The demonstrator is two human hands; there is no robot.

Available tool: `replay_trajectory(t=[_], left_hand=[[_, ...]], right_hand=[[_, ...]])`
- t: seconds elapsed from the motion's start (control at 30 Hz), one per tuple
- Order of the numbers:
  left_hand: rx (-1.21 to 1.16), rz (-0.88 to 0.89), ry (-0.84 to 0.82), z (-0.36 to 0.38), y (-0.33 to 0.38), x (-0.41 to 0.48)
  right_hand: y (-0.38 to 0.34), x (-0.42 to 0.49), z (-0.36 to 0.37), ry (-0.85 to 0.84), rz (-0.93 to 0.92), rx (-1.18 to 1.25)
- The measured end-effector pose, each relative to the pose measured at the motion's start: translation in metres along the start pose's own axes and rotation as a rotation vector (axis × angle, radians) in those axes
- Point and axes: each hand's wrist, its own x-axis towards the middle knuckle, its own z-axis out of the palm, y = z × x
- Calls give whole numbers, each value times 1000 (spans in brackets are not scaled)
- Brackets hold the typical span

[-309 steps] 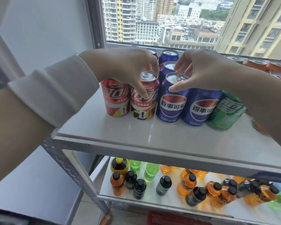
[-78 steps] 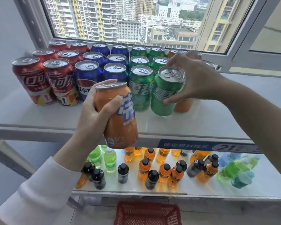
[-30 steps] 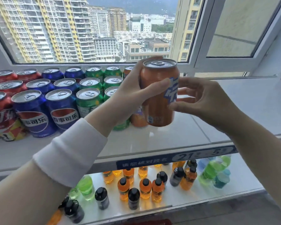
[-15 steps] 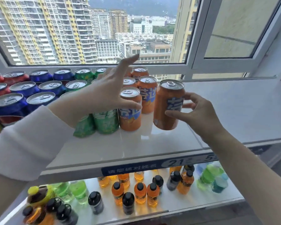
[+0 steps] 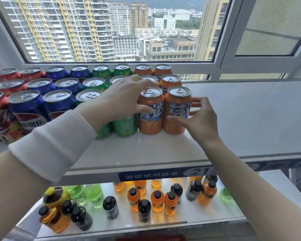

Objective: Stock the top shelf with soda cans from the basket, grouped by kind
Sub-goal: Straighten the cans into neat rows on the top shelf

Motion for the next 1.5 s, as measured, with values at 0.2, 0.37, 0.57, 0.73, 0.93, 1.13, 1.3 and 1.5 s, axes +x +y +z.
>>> replay_trajectory(t=[0.2,0.37,0.57,0.73,0.93,1.13,1.3,1.5], left_hand=[[19,-10,-36,3,3,6],[21,-36,-9,0,6,6],[63,-34,-21,-1,14,-4],[105,-26,-14,1,17,-8],[141,1,42,-22,4,-21],[124,-147,-36,-57,-48,-51],[103,-132,-70,-42,-68,-52],[-51,-95,9,-42,-78,-50]], right_hand=[[4,4,-12,-250,-38,-38],[2,4,-14,-253,9,3],[3,-1,-21,-256,-2,-21],[1,-4,-22,-287,-29,-62],[-34,-5,-36,-177,-116,-43],[-121,15,1,-370,-505,-310],[-134,19,48,-582,-538,-604],[-137,17,53,-622,-476,-552]])
